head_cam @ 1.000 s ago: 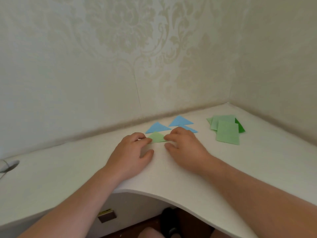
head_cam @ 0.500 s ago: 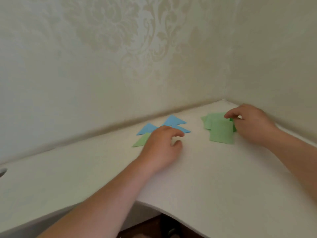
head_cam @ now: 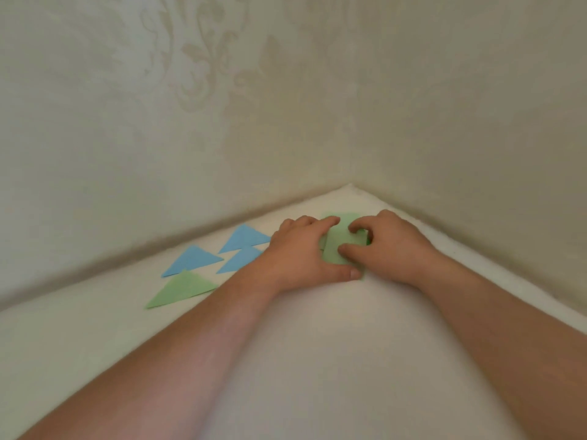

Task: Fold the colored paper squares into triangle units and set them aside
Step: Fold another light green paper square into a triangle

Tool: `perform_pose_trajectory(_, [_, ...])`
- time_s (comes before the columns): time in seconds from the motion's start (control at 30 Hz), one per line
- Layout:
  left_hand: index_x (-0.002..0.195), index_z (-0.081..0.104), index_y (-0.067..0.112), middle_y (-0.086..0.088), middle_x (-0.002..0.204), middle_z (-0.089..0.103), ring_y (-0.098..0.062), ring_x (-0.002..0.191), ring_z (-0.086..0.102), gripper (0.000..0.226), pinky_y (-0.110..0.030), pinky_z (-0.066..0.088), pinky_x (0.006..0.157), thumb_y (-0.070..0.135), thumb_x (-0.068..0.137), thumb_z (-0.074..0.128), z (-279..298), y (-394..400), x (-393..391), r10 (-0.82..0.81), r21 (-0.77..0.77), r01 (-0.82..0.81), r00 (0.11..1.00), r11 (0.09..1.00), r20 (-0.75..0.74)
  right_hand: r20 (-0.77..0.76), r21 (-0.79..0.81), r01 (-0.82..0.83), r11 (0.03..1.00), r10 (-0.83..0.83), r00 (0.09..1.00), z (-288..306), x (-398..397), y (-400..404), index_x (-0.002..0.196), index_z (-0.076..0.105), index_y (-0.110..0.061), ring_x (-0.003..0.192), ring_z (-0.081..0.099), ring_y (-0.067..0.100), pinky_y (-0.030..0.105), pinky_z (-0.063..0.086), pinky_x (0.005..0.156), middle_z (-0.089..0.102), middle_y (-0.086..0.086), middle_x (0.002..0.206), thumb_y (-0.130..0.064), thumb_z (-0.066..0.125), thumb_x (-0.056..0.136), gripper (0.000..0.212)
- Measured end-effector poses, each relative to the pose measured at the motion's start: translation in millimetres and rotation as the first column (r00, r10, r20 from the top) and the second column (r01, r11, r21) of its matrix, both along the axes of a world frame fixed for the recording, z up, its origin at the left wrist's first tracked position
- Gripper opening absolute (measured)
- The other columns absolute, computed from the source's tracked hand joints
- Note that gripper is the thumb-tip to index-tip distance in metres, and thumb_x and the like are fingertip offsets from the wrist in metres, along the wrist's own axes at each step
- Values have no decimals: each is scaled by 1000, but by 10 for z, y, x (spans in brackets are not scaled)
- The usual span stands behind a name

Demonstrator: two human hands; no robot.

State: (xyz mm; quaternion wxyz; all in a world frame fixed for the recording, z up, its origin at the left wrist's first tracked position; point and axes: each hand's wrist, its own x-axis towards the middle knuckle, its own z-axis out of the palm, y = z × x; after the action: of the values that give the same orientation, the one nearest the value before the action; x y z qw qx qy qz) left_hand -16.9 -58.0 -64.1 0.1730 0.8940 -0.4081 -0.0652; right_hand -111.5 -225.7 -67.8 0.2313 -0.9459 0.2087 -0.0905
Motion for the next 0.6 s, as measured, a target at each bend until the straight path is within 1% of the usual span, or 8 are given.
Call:
perform_pose_trajectory(0.1, [157,24,46,8,147,44,-23,134,34,106,-43,33,114,83,68,69,-40,19,25,-40,-22,40,999,999,32,31,113,43,993,-47,998,22,29,-37,132,60,-37,104,61,19,34,49,86,58,-4,117,-64,68,79,59])
perform_pose_trajectory(0.17, [156,23,48,10,147,46,-21,133,35,104,-43,32,113,84,69,65,-71,47,9,-51,-61,54,997,997,49,31,171,63,983,-69,997,41,53,-45,116,66,-35,96,62,15,32,48,77,63,-7,109,-59,71,81,43])
perform_pose_trajectory(0.23, [156,21,49,14,141,49,-19,130,37,101,-43,32,113,84,70,63,-98,78,-19,-50,-116,56,997,992,59,52,256,60,965,-75,996,45,72,-57,96,69,-29,80,60,10,30,43,66,64,-10,91,-50,76,80,27])
perform_pose_trajectory(0.3, [156,19,51,18,135,52,-17,128,38,100,-40,33,111,78,73,68,-93,89,-30,-55,-160,60,998,985,37,100,387,8,922,-50,994,59,66,-89,84,70,-22,68,55,11,30,41,62,62,-9,76,-37,81,82,19])
perform_pose_trajectory(0.4, [153,16,56,26,120,55,-13,121,42,99,-39,39,106,64,75,78,-73,80,-6,-51,-260,36,997,965,-53,178,533,-61,844,-41,983,115,24,-127,78,69,-17,62,53,10,26,43,60,61,-6,70,-22,80,86,15])
perform_pose_trajectory(0.47, [152,20,58,27,110,59,-9,115,50,96,-31,43,100,54,77,81,-69,87,15,-40,-354,-16,988,935,-150,222,591,-74,804,-74,972,161,0,-142,78,68,-16,55,51,5,19,42,53,61,-8,66,-18,79,88,15])
perform_pose_trajectory(0.53, [150,33,54,20,101,70,-1,99,60,83,-16,44,86,43,83,81,-55,105,32,-32,-455,-84,970,886,-242,272,657,-94,748,-118,955,208,-23,-146,79,67,-18,53,48,4,17,38,50,60,-10,64,-16,77,89,14])
perform_pose_trajectory(0.6, [145,48,44,13,94,76,-1,82,65,65,-15,46,77,29,90,78,9,131,21,-60,-566,-178,924,805,-377,323,731,-144,667,-153,934,258,-45,-134,79,65,-19,57,47,8,21,34,51,60,-8,67,-15,74,91,15])
